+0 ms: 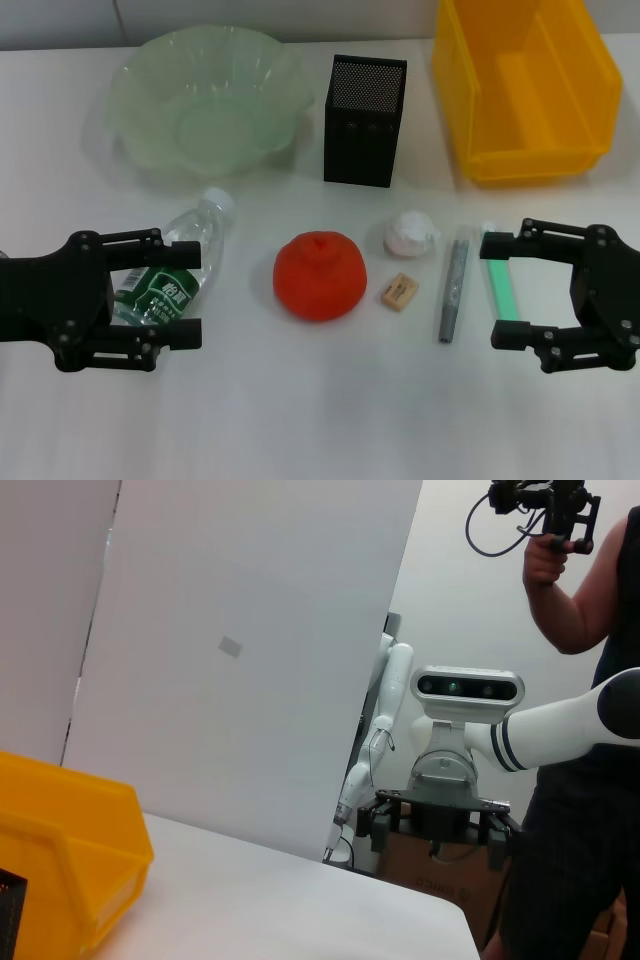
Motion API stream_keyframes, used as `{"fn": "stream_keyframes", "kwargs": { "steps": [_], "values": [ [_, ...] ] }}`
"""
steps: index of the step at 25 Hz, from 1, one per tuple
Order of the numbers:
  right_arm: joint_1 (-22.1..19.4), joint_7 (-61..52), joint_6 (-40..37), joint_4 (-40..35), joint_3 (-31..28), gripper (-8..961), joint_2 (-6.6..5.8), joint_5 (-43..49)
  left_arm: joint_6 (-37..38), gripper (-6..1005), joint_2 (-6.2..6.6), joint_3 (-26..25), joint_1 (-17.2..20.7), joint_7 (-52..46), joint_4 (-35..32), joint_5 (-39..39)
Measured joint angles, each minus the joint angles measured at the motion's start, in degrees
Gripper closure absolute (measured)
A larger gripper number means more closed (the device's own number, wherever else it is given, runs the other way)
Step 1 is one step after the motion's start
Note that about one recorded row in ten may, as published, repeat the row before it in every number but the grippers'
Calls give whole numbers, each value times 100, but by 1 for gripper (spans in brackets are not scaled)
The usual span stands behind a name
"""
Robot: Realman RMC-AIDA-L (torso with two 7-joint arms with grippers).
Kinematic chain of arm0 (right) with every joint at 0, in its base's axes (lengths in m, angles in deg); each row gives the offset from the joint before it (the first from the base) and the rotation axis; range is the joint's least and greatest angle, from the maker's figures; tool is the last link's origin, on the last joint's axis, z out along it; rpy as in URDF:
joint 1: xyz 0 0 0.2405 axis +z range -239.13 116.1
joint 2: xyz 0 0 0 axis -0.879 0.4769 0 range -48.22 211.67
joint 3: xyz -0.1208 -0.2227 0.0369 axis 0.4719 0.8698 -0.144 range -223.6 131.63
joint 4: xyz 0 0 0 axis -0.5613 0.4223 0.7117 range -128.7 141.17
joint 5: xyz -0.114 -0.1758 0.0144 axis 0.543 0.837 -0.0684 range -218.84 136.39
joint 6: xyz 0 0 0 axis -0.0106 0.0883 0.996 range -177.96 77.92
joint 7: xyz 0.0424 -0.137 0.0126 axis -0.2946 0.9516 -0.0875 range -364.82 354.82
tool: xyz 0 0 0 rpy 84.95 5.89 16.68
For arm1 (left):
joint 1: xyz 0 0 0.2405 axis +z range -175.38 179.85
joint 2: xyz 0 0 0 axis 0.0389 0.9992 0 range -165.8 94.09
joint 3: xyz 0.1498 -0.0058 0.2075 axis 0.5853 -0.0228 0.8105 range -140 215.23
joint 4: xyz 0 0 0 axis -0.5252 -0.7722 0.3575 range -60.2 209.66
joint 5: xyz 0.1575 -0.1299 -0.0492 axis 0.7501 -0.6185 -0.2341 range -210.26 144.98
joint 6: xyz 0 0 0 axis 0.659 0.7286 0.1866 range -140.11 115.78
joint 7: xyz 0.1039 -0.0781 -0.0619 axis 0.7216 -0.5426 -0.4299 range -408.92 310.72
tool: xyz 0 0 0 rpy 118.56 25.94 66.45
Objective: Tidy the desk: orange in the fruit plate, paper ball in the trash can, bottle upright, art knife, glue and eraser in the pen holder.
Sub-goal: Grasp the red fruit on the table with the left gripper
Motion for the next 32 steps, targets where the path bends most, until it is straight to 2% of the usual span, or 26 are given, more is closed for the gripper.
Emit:
{"fn": "stream_keyframes", "kwargs": {
  "steps": [14, 17, 20, 23, 26, 29, 32],
  "values": [
    [54, 25, 6, 2, -2, 124, 35, 10, 0, 196, -1, -22, -60, -109, -18, -25],
    [-9, 25, 15, 2, -52, 124, 37, 11, -26, 197, -25, -35, -193, -549, -388, -106],
    [-176, 21, 88, 2, -153, 124, 4, -10, -178, 199, -165, -6, -501, -1206, -1132, -30],
    [-372, -7, 135, 2, -372, 123, -41, -17, -374, 201, -322, -8, -922, -1577, -1565, 281],
    [-566, -14, 154, 10, -686, 125, -60, -14, -713, 202, -409, 10, -1257, -1660, -1588, 615],
    [-757, -25, 186, 63, -1074, 128, -72, -3, -1353, 204, -586, 104, -1472, -1622, -1483, 1252],
    [-876, -64, 283, 179, -1248, 131, -96, 1, -2096, 206, -641, 686, -1568, -1615, -1208, 1547]
  ]
}}
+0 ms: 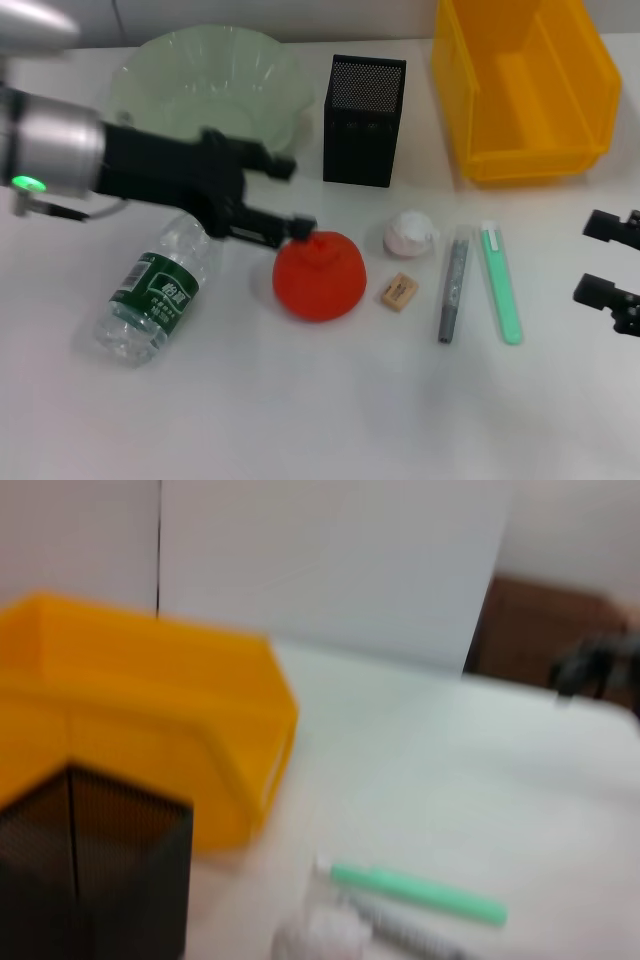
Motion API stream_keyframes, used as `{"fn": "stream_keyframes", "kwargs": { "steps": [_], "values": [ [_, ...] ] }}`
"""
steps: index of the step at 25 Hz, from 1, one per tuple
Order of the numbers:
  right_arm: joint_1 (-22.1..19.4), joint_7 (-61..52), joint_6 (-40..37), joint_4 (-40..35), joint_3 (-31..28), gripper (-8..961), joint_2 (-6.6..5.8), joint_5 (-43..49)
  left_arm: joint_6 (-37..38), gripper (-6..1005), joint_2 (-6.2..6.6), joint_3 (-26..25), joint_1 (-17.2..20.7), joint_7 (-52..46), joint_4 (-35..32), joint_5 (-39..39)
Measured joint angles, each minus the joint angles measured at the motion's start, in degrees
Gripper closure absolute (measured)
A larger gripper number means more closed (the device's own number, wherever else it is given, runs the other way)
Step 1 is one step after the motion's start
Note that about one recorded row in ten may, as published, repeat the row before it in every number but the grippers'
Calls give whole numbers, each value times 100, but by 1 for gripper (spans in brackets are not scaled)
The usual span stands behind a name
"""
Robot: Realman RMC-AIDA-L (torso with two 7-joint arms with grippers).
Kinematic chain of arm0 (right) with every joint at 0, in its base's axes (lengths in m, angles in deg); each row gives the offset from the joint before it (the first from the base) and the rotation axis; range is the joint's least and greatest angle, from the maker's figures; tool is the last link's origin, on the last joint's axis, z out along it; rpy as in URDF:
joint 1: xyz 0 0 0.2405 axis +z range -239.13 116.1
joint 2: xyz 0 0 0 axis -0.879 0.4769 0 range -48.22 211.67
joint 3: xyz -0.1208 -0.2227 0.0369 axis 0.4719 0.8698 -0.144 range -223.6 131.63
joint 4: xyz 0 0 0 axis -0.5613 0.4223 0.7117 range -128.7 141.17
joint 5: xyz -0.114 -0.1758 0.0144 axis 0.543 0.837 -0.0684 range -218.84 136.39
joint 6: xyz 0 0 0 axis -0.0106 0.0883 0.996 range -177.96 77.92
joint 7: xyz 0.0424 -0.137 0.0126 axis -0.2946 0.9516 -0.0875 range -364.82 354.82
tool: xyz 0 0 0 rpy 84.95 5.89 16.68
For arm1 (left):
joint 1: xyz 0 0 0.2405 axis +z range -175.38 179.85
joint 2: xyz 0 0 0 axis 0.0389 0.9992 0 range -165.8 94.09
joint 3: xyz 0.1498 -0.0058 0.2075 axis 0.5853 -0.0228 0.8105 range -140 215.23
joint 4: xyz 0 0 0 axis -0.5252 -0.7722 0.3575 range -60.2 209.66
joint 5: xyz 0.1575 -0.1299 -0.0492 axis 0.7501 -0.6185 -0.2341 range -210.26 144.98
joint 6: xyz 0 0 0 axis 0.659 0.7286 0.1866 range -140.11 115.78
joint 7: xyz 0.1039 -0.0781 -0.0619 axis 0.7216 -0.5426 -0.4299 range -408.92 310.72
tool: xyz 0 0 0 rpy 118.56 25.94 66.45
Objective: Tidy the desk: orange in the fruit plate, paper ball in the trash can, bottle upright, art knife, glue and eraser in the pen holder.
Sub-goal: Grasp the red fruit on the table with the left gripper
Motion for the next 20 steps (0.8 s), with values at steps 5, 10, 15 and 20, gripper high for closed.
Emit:
{"fn": "stream_keyframes", "kwargs": {
  "steps": [5, 10, 15, 20],
  "values": [
    [-88, -1, 247, 175, -27, 136, -23, 9, -1058, 209, -20, 1065, -25, 0, 533, -46],
    [-72, 9, 434, 305, -27, 141, 15, 0, -1757, 211, -44, 1552, -34, 39, 840, -144],
    [-32, 17, 509, 329, -6, 147, 21, 12, -2048, 297, -43, 1740, 86, 134, 944, -334],
    [-32, 17, 529, 333, 3, 152, 29, 12, -1969, 483, -21, 1753, 224, 243, 950, -660]
  ]
}}
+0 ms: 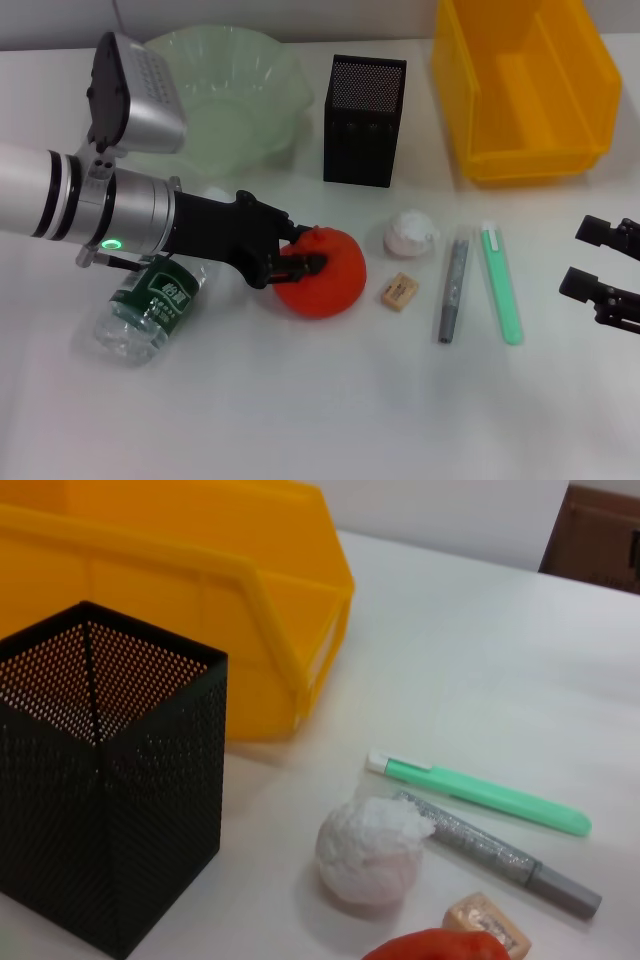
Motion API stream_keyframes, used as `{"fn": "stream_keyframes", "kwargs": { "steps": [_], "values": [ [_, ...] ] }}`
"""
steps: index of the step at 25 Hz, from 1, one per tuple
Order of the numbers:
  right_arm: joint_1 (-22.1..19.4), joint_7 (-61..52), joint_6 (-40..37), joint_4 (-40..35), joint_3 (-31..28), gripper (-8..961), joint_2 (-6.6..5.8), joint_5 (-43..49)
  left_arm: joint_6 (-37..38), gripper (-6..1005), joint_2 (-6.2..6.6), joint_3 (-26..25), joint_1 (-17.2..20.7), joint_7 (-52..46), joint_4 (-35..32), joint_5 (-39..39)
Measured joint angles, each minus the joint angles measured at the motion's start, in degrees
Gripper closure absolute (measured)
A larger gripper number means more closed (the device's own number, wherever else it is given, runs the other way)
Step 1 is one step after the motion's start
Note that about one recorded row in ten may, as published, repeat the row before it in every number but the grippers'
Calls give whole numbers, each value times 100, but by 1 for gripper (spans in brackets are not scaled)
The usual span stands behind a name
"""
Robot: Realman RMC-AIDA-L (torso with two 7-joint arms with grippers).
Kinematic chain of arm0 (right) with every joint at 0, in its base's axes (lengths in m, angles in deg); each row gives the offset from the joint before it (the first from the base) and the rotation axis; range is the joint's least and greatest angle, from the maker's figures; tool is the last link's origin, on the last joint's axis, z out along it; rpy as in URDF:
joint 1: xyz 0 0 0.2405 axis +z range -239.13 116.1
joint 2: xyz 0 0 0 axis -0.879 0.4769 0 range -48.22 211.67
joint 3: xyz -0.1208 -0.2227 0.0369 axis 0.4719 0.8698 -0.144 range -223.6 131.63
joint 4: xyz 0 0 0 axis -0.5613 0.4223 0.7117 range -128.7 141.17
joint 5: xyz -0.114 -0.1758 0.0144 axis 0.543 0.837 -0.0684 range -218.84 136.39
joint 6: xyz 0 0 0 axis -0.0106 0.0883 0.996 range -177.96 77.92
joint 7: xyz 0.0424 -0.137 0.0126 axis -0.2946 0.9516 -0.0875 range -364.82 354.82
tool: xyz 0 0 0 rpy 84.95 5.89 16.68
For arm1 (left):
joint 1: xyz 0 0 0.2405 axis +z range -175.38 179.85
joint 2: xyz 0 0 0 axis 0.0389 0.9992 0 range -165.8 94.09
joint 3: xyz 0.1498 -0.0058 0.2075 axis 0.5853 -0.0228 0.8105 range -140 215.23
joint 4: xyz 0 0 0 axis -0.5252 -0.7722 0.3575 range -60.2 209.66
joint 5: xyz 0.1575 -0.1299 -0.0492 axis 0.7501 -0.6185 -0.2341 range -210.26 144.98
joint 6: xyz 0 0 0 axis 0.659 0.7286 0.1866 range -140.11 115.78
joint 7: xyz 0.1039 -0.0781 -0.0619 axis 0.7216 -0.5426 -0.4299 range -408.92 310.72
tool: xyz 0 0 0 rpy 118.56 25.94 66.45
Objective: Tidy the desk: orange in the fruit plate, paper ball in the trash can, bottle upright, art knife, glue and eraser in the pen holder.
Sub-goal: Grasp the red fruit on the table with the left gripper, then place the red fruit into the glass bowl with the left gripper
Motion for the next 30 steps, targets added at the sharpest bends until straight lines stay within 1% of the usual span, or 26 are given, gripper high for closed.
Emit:
{"fn": "stream_keyframes", "kwargs": {
  "steps": [4, 7, 8, 9, 11, 12, 15, 16, 17, 18, 19, 20, 22, 23, 27, 29, 30],
  "values": [
    [1, -18, 0, 0, 5, 156, 1, 0, 88, 600, -2, -11, 79, 35, -30, -214],
    [15, -22, -2, 0, 11, 159, -1, 0, 313, 678, 33, -109, 171, 35, -131, -643],
    [16, -24, -3, 0, 13, 160, -1, 0, 445, 697, 42, -250, 276, 35, -308, -921],
    [17, -25, -3, 0, 14, 161, -1, 0, 445, 716, 42, -250, 276, 35, -308, -921],
    [19, -26, -4, 0, 15, 163, 0, 0, 523, 754, 35, -593, 448, -3, -623, -1298],
    [19, -26, -4, 0, 14, 164, 1, -1, 479, 773, 30, -848, 547, -58, -823, -1532],
    [38, -25, -3, 0, 13, 167, 22, -1, 10, 804, 22, -1458, 724, -105, -1073, -2269],
    [65, -18, 0, 0, 10, 168, 40, -1, -267, 814, 34, -1521, 725, -105, -1053, -2433],
    [73, -17, 0, 0, 10, 169, 44, -2, -525, 824, 43, -1551, 716, -111, -1024, -2532],
    [102, -18, 0, 0, 10, 170, 45, -2, -1257, 827, 44, -1568, 646, -154, -960, -2623],
    [125, -18, 0, 1, 15, 171, 47, -3, -1257, 830, 44, -1568, 646, -154, -960, -2623],
    [151, -18, 2, 7, 23, 172, 47, -3, -1646, 833, 24, -1552, 605, -153, -916, -2651],
    [205, -20, 3, 52, 29, 174, 47, -5, -2085, 839, 3, -1469, 529, -75, -782, -2757],
    [219, -21, 5, 75, 29, 175, 47, -5, -2205, 786, 5, -1399, 457, 107, -567, -2897],
    [286, -20, 75, 130, 32, 179, 49, -7, -2147, 575, 14, -1385, 428, 254, -380, -3096],
    [398, -61, 146, 138, 53, 182, 56, 11, -1885, 541, 27, -1386, 493, 281, -366, -3144],
    [398, -61, 146, 138, 53, 183, 56, 11, -1885, 524, 27, -1386, 493, 281, -366, -3144]
  ]
}}
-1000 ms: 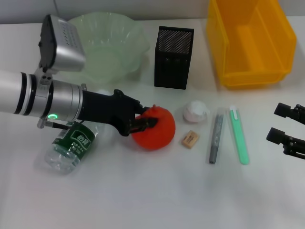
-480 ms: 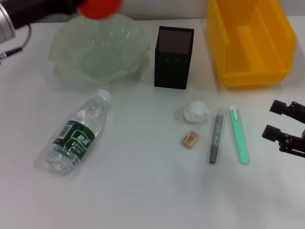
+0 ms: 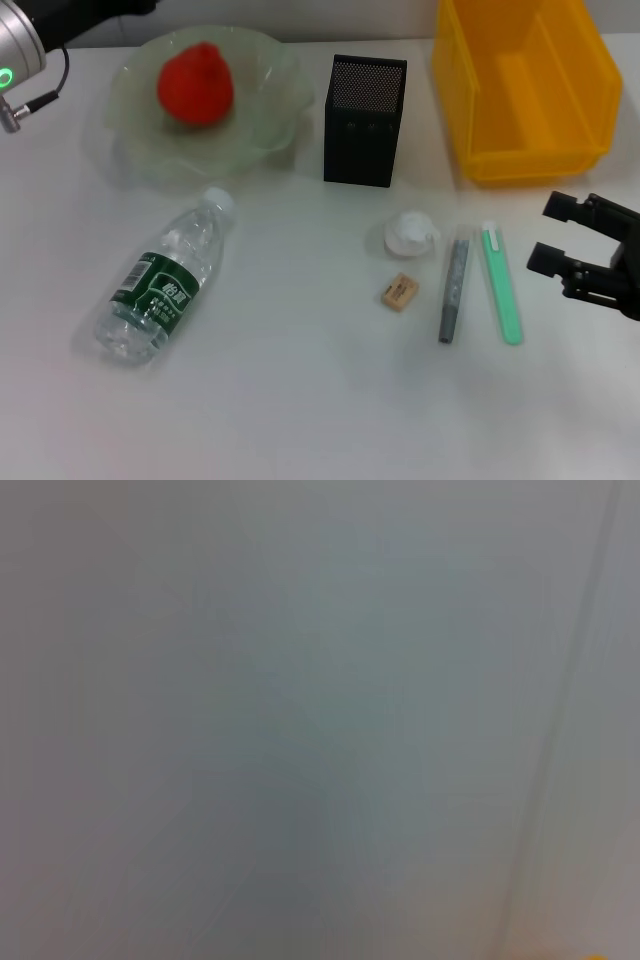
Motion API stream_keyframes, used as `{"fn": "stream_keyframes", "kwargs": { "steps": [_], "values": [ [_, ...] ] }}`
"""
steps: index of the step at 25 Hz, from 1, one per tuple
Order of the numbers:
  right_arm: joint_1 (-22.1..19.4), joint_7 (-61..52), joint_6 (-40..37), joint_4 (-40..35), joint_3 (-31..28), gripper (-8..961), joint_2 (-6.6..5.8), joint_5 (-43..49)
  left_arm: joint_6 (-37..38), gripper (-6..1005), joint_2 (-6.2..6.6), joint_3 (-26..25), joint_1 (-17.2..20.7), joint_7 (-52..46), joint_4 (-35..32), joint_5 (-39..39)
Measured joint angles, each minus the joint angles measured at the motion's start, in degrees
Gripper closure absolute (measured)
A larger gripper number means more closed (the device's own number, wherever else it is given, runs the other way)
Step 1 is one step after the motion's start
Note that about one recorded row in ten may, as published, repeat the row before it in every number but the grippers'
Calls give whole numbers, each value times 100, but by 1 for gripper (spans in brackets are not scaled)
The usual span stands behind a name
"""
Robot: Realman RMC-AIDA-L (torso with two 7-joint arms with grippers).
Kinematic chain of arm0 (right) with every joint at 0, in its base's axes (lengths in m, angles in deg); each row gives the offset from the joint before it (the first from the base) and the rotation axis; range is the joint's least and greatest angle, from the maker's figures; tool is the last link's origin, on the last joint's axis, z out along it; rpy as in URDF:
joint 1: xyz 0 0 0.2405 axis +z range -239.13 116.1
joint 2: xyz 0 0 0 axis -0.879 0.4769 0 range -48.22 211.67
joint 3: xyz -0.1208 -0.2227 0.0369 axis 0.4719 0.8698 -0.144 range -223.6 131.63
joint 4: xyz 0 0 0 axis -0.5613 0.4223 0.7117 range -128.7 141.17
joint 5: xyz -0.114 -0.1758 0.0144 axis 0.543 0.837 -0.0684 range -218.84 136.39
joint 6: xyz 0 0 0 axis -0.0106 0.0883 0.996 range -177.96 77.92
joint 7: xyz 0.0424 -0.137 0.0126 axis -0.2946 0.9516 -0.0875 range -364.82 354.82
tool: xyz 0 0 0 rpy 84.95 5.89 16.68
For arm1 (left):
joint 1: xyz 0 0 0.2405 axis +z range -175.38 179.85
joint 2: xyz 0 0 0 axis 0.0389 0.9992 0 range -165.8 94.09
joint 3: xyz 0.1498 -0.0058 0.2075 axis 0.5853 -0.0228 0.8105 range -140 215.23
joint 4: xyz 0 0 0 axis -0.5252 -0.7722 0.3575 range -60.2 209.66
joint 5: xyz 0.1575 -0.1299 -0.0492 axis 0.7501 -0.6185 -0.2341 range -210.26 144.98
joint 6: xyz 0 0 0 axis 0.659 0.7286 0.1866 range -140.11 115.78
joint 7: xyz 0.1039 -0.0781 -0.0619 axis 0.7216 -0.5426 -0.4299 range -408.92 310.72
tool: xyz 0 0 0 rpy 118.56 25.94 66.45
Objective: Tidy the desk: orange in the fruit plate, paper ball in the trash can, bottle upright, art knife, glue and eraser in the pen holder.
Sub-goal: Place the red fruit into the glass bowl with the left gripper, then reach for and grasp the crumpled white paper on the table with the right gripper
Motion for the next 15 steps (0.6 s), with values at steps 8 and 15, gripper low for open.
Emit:
{"fn": "stream_keyframes", "kwargs": {
  "steps": [8, 15],
  "values": [
    [394, -1434, -376, -1511, 649, 191, -52, 227, 2836, 389, 335, -22, 465, 367, -14, 210],
    [810, -3683, -537, -4312, 1889, 198, -78, 946, 4620, 168, 550, -59, 988, 753, -97, 1289]
  ]
}}
